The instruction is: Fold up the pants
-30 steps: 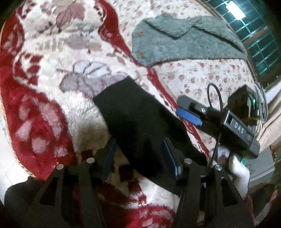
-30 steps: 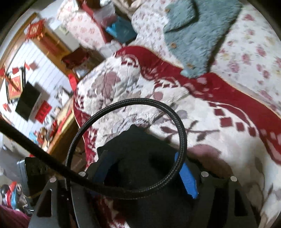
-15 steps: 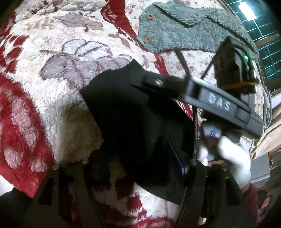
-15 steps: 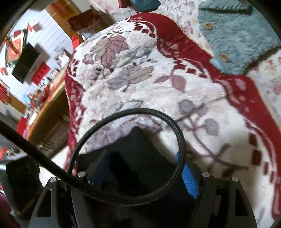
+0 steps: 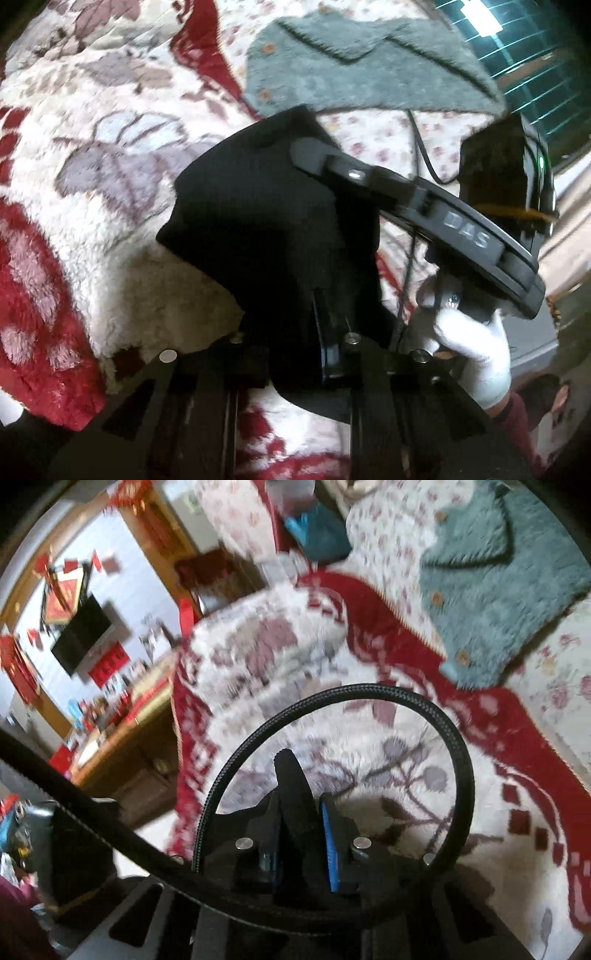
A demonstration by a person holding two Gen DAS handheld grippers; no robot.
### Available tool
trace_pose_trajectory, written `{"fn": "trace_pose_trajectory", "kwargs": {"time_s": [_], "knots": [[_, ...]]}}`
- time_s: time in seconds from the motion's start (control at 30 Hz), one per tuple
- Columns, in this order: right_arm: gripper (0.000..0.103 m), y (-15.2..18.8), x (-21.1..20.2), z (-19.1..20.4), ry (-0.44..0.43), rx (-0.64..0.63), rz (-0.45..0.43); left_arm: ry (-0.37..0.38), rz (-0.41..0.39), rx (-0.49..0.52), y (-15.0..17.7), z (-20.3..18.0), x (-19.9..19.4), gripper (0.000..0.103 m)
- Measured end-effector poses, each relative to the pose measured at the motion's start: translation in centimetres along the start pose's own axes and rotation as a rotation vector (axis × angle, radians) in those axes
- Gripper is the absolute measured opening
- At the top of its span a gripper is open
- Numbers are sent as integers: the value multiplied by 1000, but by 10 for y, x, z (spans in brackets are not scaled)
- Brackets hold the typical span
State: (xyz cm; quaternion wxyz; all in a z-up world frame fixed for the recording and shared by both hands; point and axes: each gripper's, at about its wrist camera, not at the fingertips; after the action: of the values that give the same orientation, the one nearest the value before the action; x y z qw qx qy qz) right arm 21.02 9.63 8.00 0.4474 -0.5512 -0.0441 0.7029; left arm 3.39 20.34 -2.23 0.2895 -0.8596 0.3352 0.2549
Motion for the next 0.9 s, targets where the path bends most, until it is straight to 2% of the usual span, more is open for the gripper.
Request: {"fn": "trace_pose_trajectory", "kwargs": {"time_s": [0.07, 0.23, 0.5, 0.7, 0.9], "knots": [[18, 3, -22, 1, -23, 24, -54, 16, -18, 33, 1, -8, -6, 15], [18, 21, -81, 5, -58, 66, -167, -6, -86, 216, 19, -57, -27, 15], [18, 77, -169, -2, -47, 147, -349, -61, -89, 419, 41, -130, -25, 15], [18, 151, -234, -19, -23, 259, -466, -37, -36, 534, 71, -173, -8, 15], [18, 223, -266, -39, 46, 365, -507, -15, 50, 607, 111, -201, 27, 15]]}}
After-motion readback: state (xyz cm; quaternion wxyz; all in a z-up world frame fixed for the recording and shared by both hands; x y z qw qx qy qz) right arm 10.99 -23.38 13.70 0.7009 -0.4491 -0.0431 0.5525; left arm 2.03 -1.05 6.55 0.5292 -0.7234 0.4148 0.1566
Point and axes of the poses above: each gripper's, at about its wrist camera, not at the fingertips, and x roughly the way its jaws point, z to its left, y to its underside, and after that the axes turned 8 degrees about z, right-handed
